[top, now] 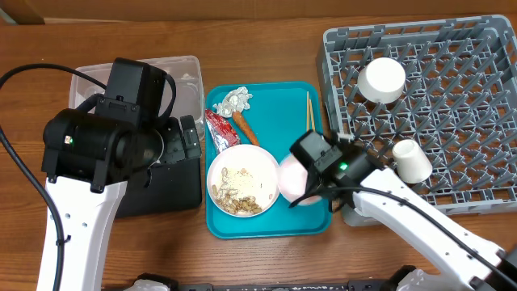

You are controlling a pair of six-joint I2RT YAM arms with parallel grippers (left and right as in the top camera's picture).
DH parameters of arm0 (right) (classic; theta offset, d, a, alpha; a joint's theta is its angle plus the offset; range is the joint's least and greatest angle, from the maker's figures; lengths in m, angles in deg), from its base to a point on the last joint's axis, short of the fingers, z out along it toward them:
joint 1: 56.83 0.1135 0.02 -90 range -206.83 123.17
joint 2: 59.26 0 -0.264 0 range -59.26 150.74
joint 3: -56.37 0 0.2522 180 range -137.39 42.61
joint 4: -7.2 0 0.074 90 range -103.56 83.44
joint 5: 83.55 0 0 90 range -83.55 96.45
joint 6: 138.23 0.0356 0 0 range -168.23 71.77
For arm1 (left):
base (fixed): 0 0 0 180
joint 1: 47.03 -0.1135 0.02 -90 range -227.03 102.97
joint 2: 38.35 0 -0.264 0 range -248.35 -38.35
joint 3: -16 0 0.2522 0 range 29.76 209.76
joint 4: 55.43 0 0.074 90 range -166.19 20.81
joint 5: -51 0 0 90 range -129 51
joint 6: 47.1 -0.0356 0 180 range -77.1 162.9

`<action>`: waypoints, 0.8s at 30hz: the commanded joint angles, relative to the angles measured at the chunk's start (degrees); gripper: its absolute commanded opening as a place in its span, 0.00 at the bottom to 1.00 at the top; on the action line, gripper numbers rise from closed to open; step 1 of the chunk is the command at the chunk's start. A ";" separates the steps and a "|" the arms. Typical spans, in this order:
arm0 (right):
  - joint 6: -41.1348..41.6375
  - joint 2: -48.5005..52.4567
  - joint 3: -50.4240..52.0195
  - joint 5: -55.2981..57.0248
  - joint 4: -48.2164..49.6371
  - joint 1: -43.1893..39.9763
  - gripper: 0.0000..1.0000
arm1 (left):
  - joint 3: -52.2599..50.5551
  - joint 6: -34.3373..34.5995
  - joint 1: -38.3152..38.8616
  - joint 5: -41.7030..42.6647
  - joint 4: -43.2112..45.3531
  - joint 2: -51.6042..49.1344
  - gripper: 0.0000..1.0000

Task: Sort waste into correct bins and load items into the dishwasher
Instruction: 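Carry the pink bowl to the rack's back right corner and release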

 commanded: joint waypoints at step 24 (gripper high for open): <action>-60.61 -0.74 -13.51 52.37 32.98 -25.59 0.04 | 0.50 -0.22 -0.33 -0.94 0.09 -0.22 1.00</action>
